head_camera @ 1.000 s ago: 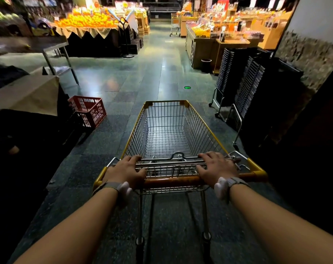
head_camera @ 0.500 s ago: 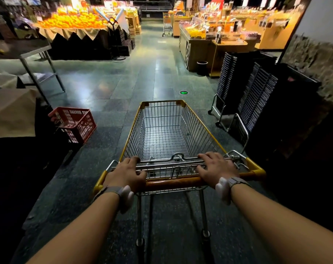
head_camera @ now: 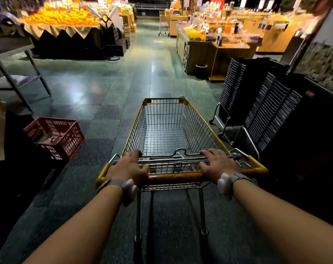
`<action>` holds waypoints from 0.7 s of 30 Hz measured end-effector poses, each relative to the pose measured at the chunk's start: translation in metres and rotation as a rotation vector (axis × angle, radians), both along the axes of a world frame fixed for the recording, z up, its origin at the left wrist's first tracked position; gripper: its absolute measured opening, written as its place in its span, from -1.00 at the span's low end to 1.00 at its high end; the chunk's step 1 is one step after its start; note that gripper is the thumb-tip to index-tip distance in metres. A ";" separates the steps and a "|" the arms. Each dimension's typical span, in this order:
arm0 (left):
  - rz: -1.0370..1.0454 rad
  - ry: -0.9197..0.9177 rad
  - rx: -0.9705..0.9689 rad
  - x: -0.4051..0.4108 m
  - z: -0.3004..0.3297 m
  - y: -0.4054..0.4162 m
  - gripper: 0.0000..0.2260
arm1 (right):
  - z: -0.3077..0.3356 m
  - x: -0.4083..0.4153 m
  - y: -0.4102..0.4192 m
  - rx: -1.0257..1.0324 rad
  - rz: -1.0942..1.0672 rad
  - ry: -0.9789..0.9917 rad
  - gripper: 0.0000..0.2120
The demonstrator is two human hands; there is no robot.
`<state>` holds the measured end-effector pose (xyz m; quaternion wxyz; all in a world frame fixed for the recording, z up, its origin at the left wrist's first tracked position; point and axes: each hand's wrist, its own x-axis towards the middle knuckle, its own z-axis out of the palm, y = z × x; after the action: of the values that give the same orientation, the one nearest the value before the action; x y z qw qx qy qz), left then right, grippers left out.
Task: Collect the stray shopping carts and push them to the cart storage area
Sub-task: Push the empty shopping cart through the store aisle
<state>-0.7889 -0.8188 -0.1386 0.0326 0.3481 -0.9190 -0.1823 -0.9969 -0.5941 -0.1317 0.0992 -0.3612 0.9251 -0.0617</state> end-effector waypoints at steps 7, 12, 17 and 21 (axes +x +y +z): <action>-0.009 0.001 0.022 -0.109 -0.002 -0.085 -0.58 | 0.001 -0.110 -0.083 0.007 0.024 0.002 -0.47; 0.008 0.002 0.031 -0.187 -0.003 -0.149 -0.47 | -0.001 -0.193 -0.147 -0.009 0.033 -0.005 -0.46; 0.000 0.003 0.042 -0.254 -0.003 -0.207 -0.42 | -0.001 -0.264 -0.208 -0.018 0.047 -0.023 -0.46; 0.014 0.008 0.036 -0.306 -0.001 -0.260 -0.37 | 0.001 -0.315 -0.262 -0.010 0.056 -0.025 -0.45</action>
<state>-1.0946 -1.0786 -0.1395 0.0313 0.3544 -0.9129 -0.2000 -1.3122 -0.8561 -0.1302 0.1105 -0.3865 0.9131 -0.0679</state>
